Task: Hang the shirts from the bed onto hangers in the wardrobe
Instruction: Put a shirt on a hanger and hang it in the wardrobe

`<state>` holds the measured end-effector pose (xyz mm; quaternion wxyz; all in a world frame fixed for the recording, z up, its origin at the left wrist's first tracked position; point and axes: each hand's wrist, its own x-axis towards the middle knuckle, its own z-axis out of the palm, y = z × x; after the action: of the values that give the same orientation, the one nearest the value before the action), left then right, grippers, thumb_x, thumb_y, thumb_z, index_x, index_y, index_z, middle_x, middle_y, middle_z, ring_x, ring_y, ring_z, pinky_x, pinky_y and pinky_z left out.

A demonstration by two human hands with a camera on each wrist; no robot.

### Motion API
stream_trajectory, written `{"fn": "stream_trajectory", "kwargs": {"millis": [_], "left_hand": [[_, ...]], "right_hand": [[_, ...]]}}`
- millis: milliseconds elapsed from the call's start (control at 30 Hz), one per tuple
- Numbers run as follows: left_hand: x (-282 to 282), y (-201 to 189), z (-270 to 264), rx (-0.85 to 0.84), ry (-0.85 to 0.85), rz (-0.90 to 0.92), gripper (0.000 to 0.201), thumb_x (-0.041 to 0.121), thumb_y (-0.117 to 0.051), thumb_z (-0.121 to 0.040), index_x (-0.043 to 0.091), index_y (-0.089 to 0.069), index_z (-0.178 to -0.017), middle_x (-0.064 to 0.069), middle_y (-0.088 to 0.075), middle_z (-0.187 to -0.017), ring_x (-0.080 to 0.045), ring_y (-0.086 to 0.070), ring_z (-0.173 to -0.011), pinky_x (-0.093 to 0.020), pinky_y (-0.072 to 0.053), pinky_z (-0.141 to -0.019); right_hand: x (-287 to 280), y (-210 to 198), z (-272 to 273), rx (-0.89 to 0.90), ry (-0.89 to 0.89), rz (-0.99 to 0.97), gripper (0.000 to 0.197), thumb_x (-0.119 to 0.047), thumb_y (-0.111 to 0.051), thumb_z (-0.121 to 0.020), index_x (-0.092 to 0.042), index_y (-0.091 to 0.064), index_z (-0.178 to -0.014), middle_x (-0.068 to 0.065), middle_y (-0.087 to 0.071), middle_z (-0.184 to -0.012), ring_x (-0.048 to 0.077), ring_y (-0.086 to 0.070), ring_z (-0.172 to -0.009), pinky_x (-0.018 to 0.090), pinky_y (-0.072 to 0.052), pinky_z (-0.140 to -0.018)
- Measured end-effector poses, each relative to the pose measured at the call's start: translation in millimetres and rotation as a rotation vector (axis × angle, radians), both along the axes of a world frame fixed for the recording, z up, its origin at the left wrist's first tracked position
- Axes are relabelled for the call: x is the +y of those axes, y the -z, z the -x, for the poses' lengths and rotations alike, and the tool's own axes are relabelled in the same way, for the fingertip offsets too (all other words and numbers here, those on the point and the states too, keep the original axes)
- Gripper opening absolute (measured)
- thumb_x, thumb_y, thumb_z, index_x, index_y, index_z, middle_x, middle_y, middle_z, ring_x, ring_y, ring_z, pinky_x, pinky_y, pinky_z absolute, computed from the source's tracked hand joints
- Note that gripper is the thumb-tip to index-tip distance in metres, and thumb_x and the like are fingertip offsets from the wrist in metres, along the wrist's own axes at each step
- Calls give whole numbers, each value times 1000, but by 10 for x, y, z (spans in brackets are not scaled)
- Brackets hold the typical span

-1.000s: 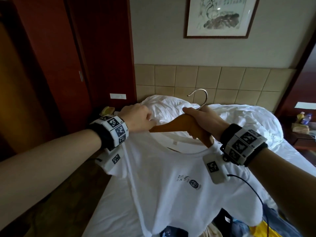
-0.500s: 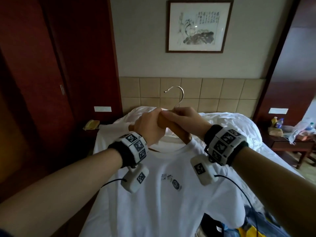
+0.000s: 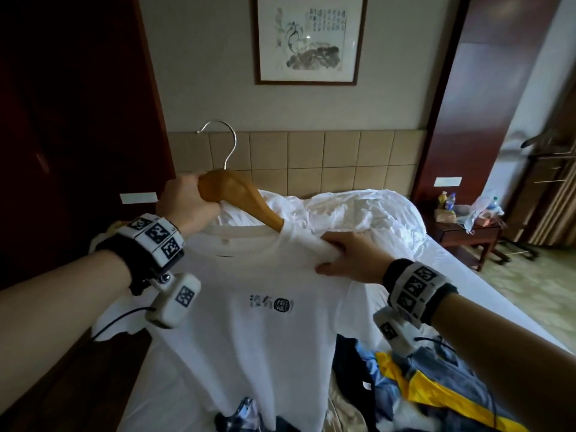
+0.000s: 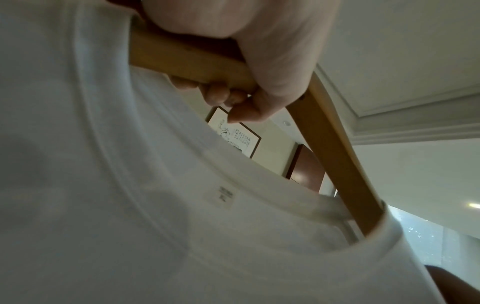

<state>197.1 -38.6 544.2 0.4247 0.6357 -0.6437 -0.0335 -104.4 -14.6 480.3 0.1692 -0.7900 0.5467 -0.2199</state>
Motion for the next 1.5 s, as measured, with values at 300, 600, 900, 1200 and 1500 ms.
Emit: {"fn": "stream_trajectory", "kwargs": {"millis": [300,600,900,1200,1500], "left_hand": [[13,-35,-65,34,-46,-17,23,14,-76,-73,24,-56,-69,-6,-68,-84,-31,-64,-86,-39,-52,-80],[-21,-68,-136,78,-100,-24,21,13,-76,-75,21,-57,-74,-4,-63,-86,-29,-60,-87,-35,-46,-80],[13,-29,-176,75,-106,-15,22,13,-78,-75,22,-64,-89,-3,-64,-90,-25,-60,-91,-34,-46,-84],[17,54,-132,37,-145,-29,22,15,-77,-74,23,-65,-90,-9,-69,-100,-35,-63,-98,-42,-51,-88],[55,120,154,41,-85,0,33,31,-83,-72,23,-67,-100,-8,-70,-101,-34,-64,-100,-44,-54,-84]], "right_hand": [[21,573,444,-144,148,-112,52,-35,-84,-66,-17,-65,-111,2,-69,-103,21,-64,-95,44,-54,-86],[132,915,538,-300,330,-154,26,-30,-84,-75,-22,-67,-57,0,-67,-68,16,-63,-65,42,-52,-67],[246,1121,575,384,259,-496,58,-56,-84,-67,-11,-65,-97,2,-67,-85,20,-59,-78,25,-44,-69],[-9,-65,730,84,212,-14,13,-28,-82,-78,-19,-71,-80,-8,-65,-64,0,-56,-50,23,-47,-65],[-35,-581,-659,-75,-46,201,67,-41,-84,-73,-21,-56,-130,-3,-66,-110,15,-59,-96,28,-46,-82]]}}
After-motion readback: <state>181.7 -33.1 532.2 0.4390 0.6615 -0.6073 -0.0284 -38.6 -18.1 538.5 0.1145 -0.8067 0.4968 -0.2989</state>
